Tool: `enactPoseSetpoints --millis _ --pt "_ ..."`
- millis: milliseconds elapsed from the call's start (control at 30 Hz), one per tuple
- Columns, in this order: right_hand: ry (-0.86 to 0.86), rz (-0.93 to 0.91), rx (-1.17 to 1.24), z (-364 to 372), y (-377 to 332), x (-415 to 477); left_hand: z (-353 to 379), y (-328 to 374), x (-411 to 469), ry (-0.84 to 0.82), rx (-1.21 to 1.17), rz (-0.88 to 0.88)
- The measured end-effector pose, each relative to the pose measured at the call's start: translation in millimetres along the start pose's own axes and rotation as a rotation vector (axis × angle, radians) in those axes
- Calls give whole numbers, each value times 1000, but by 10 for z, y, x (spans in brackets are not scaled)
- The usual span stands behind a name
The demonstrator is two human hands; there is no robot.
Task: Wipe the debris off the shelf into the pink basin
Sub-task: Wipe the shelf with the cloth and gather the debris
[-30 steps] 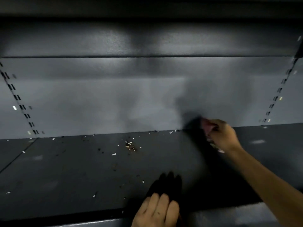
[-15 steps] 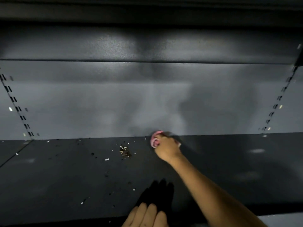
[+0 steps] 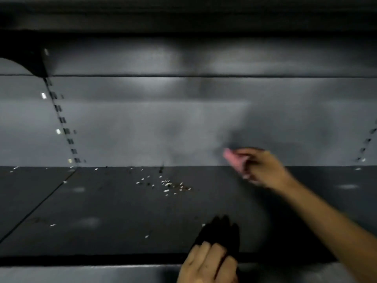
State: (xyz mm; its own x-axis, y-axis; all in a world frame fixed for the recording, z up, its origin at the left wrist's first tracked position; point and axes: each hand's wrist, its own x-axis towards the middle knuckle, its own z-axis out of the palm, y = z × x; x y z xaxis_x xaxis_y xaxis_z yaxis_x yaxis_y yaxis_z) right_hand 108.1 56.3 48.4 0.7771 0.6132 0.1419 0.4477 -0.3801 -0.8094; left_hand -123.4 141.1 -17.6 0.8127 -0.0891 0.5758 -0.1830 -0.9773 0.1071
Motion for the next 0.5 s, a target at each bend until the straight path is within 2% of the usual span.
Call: enactPoseSetpoints --millis 33,67,133,200,267,333,400,500 --pt "135 82 -85 -134 136 -73 -70 -72 -83 -41 -38 -10" --pt "235 165 -247 -264 325 -162 -129 -196 -187 17 -33 -22" --pt "178 334 -611 -267 514 -361 -344 -500 -391 61 -12 -32" --pt "132 322 -801 -43 536 -378 -490 -819 -586 123 7 -39" --pt "135 255 -662 207 381 -328 -594 -1133 -734 227 86 -64" --pt "140 152 -632 582 110 -280 -666 -1374 -846 298 135 -97" --pt "113 51 -654 1040 -166 -202 -684 -1511 -922 305 132 -110" --pt "-24 -35 -578 1693 -577 6 -606 -1575 -1018 291 149 -44"
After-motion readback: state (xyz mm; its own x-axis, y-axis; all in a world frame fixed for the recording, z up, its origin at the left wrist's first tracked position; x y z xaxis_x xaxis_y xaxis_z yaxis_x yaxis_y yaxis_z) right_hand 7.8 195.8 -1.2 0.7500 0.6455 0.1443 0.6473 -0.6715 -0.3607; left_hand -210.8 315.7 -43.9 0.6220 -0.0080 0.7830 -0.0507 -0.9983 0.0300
